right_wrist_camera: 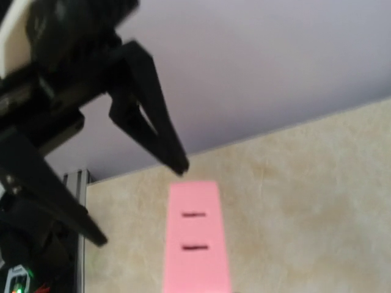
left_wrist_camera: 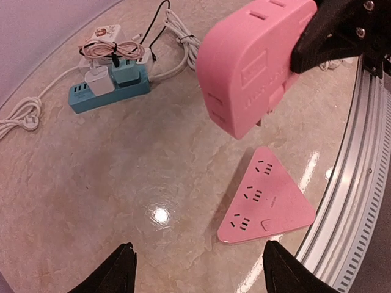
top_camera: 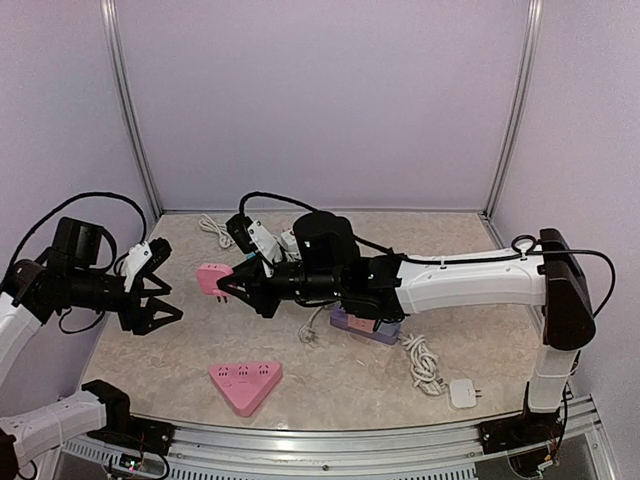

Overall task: Insert the plug
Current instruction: Move the socket to the center of the board.

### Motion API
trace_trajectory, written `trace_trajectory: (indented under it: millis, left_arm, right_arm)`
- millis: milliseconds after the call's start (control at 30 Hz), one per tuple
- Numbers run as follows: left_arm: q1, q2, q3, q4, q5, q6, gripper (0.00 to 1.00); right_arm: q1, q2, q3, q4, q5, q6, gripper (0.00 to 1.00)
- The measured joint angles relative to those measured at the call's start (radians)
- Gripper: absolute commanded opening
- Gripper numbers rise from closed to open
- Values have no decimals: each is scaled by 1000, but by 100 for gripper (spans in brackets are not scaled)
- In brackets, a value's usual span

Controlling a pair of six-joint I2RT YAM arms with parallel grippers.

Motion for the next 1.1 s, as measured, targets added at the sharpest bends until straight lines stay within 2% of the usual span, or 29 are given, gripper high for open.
trace_trajectory:
  millis: [100, 200, 233, 333, 400, 467, 633, 867, 1100]
  left_arm:
    - [-5, -23, -130, 31, 23, 98, 58]
    - [-29, -8, -235, 60, -12, 255, 58]
    - [-34, 10, -264, 71, -25, 304, 60]
    - [-48, 82, -381, 124, -64, 484, 75]
    - [-72, 127, -443, 166, -89, 552, 84]
    - [-113, 179, -481, 230, -107, 589, 87]
    - [-241, 300, -476, 389, -114, 628, 99]
    - [-356, 447, -421, 467, -113, 679, 99]
    - [-393, 641, -292, 438, -166, 719, 95]
  right_arm:
    - [0, -6, -109, 74, 18, 36, 0]
    - [0, -30, -225, 90, 55, 61, 0]
    - [0, -36, -248, 89, 64, 66, 0]
    - [0, -66, -296, 92, 89, 78, 0]
    - [0, -93, -311, 93, 101, 84, 0]
    - [0, -123, -322, 101, 112, 85, 0]
    - [-2, -174, -327, 105, 134, 76, 0]
    - [-2, -240, -396, 93, 166, 63, 0]
    - [-2, -295, -450, 72, 211, 53, 0]
